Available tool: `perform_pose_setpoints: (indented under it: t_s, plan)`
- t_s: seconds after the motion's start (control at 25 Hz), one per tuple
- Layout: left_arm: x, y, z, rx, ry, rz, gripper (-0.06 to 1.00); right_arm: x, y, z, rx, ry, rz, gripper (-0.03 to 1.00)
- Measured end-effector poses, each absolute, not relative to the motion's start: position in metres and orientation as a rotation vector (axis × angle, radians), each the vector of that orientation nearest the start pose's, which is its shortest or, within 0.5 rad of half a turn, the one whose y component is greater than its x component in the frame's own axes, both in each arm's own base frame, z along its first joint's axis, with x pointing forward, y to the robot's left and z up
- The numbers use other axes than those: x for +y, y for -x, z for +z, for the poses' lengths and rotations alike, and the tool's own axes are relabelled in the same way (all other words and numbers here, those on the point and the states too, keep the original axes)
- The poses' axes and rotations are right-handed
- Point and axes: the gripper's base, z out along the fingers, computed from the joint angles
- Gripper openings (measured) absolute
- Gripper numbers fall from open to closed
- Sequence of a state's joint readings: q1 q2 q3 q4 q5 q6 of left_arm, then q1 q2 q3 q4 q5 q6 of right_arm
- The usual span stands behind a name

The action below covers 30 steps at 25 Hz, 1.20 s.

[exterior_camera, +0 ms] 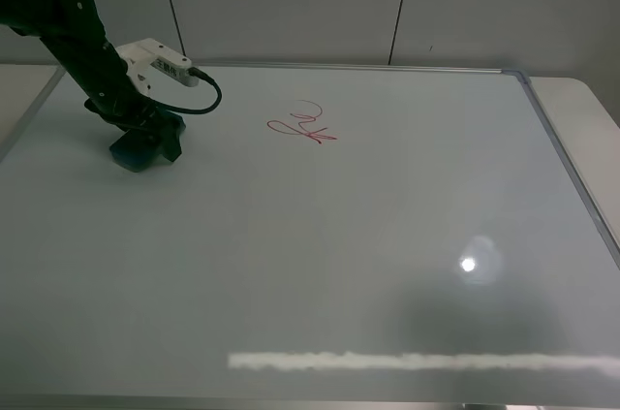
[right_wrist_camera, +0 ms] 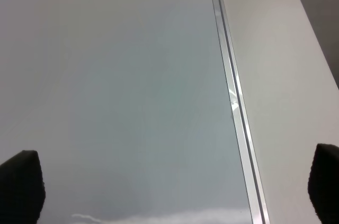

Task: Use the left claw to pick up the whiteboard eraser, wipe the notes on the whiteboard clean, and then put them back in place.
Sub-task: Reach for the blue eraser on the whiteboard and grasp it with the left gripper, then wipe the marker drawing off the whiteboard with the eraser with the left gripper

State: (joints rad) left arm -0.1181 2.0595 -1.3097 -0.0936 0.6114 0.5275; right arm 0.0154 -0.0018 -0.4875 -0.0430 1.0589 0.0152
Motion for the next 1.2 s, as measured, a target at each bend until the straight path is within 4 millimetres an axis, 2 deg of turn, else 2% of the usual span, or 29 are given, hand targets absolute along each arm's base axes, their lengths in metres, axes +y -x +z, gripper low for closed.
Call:
perform_pose_setpoints:
  t_s: [0.52,0.6,0.64,0.68,1.2]
  plan:
    - [-0.0527,-0.4022,0.1309,2.72,-0.81,-0.004,0.97,-0.0035,0.0036,0.274,2.053,-0.001,-0.033,0.99]
    - [-0.0531,-0.405,0.1346,2.712,-0.809,-0.003,0.83,-0.0035,0.0036,0.274,2.053,-0.001,-0.033,0.99]
    - [-0.0533,-0.4064,0.1369,2.712,-0.81,-0.004,0.66,-0.0035,0.0036,0.274,2.053,-0.001,-0.033,0.99]
    - [-0.0535,-0.4067,0.1382,2.717,-0.812,-0.008,0.54,-0.0035,0.0036,0.274,2.053,-0.001,-0.033,0.99]
    - [-0.0534,-0.4034,0.1383,2.753,-0.832,-0.022,0.56,-0.0035,0.0036,0.274,2.053,-0.001,-0.033,0.99]
